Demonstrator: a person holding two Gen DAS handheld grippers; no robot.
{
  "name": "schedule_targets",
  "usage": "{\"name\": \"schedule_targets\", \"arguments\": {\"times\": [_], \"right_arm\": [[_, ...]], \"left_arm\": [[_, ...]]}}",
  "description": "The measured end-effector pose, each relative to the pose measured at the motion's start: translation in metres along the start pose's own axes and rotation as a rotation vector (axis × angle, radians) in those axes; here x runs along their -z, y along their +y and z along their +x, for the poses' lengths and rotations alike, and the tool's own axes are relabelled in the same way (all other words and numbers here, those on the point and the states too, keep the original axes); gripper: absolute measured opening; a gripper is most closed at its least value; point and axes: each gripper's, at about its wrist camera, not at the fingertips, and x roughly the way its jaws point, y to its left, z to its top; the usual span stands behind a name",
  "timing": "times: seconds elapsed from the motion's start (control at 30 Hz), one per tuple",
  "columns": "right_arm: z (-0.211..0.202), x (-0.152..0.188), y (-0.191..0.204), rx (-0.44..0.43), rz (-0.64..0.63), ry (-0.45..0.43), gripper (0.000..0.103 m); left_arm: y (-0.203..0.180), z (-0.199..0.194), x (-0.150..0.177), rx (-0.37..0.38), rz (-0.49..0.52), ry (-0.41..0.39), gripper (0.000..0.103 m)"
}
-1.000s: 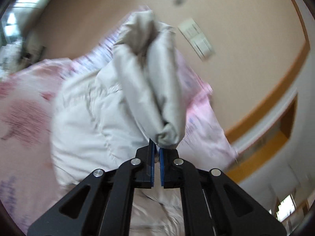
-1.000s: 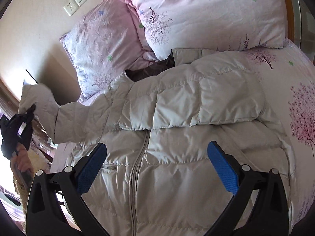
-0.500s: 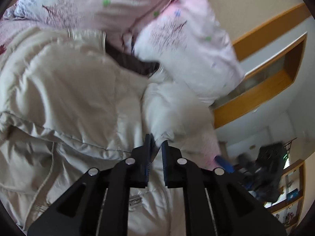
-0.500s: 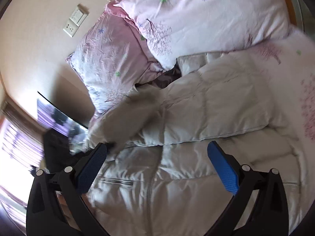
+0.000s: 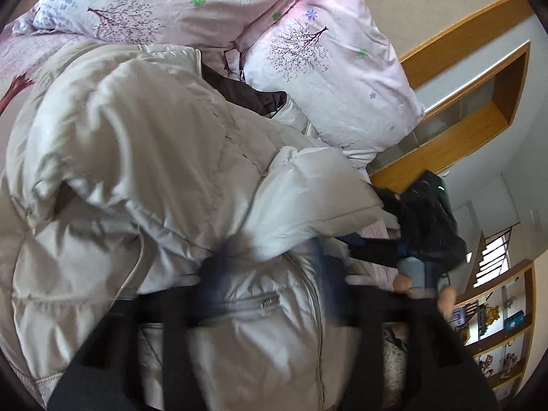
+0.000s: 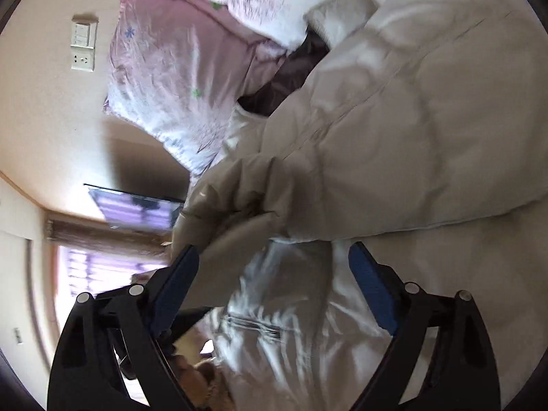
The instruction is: Fold large clothes
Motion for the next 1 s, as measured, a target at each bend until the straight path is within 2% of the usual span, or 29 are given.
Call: {"name": "schedule_targets", "arguments": {"times": [0.03,0.13,0.2,0.3,0.43,0.5,0.53,0.57,0.67,0.77,0.9,1.0], "right_arm": [[0.005,-0.001,-0.001,-0.008,0.009,0.015,0.092],[0.018,0.001,0.002,-0.006,0.009,0.048,0.092],[0.021,0.003,0.006,0.013,-0.006,0.05,0.092],[0.022,0.006,0.011,0.043,-0.033,0.044,0.087],[0.027,0.01,0.009,0.095,-0.048,0.066,0.075],[0.034,0.012,0.009,0.116,-0.054,0.089,0.065],[0.036,0.014,0.01,0.12,-0.062,0.096,0.041],[0.037,0.015,0.014,0.122,-0.086,0.091,0.028],[0.026,0.016,0.034,0.147,-0.195,0.003,0.022],[0.004,0.011,0.06,0.178,-0.302,-0.117,0.02],[-0.021,0.001,0.076,0.223,-0.374,-0.231,0.019],[-0.028,-0.005,0.082,0.263,-0.413,-0.276,0.019]], "left_arm": [[0.002,-0.007,0.002,0.037,-0.006,-0.039,0.101],[-0.003,-0.022,0.003,0.029,0.04,-0.079,0.101],[-0.001,-0.033,0.003,0.027,0.036,-0.112,0.101],[0.009,-0.055,0.003,-0.031,0.038,-0.167,0.101],[0.026,-0.079,0.004,-0.123,0.026,-0.215,0.101],[0.035,-0.092,0.005,-0.199,0.025,-0.246,0.101],[0.04,-0.096,0.006,-0.231,0.026,-0.257,0.101],[0.045,-0.101,0.006,-0.269,0.023,-0.268,0.101],[0.059,-0.112,0.01,-0.356,0.018,-0.296,0.101],[0.065,-0.123,0.014,-0.418,0.033,-0.35,0.101],[0.07,-0.13,0.015,-0.45,0.035,-0.374,0.101],[0.076,-0.131,0.012,-0.434,0.012,-0.351,0.101]]}}
